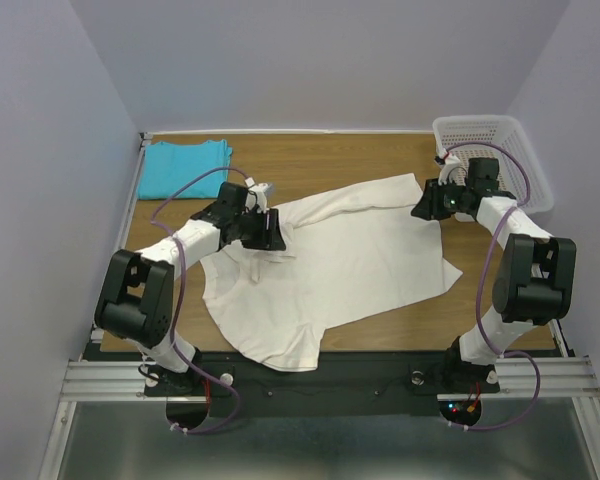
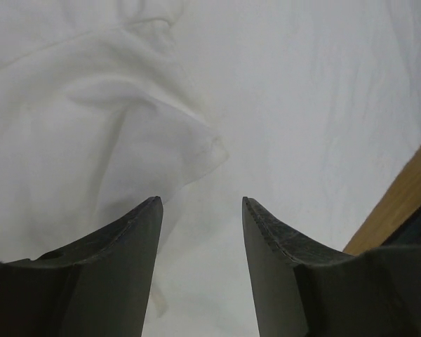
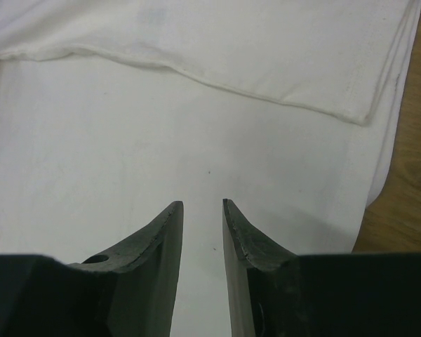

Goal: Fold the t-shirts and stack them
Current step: Fold the tshirt

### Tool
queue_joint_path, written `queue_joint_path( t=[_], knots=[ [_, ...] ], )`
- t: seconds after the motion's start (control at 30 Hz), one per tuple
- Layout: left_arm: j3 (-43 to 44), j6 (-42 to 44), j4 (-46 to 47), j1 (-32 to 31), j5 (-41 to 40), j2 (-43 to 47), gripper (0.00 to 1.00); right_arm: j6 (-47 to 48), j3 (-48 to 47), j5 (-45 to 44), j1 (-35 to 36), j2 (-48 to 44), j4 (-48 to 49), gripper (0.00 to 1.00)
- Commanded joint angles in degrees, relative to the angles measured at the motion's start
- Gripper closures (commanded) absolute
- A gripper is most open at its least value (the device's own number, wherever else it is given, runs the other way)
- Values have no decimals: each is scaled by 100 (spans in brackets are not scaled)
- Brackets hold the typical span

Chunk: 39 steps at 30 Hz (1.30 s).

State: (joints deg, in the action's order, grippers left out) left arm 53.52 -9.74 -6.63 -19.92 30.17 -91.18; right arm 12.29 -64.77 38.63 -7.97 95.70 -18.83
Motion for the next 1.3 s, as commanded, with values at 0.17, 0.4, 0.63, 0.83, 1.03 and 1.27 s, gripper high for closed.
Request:
queue_joint_path(
  t=[0.17,0.4,0.63,0.83,1.03,1.27],
  knots=[
    [-165,-11,-426,-20,-1681,1075,39,80,0,206,-65,-148,178,65],
    [-614,-457,-628,-20,-1944,1725,39,98,52,1232,-30,-26,134,65],
    [-1131,-1626,-778,-12,-2279,2657,39,2,-228,1471,1206,343,-50,65],
    [-2238,-3463,-330,-12,-2182,4078,39,-894,-1062,1411,2376,932,-51,65],
    [-3276,-4756,127,-3,-2085,5064,39,-2089,-1634,778,3414,1626,90,59],
    [-3603,-5292,513,-3,-2173,5032,40,-3039,-1855,83,3908,2181,336,57]
  ],
)
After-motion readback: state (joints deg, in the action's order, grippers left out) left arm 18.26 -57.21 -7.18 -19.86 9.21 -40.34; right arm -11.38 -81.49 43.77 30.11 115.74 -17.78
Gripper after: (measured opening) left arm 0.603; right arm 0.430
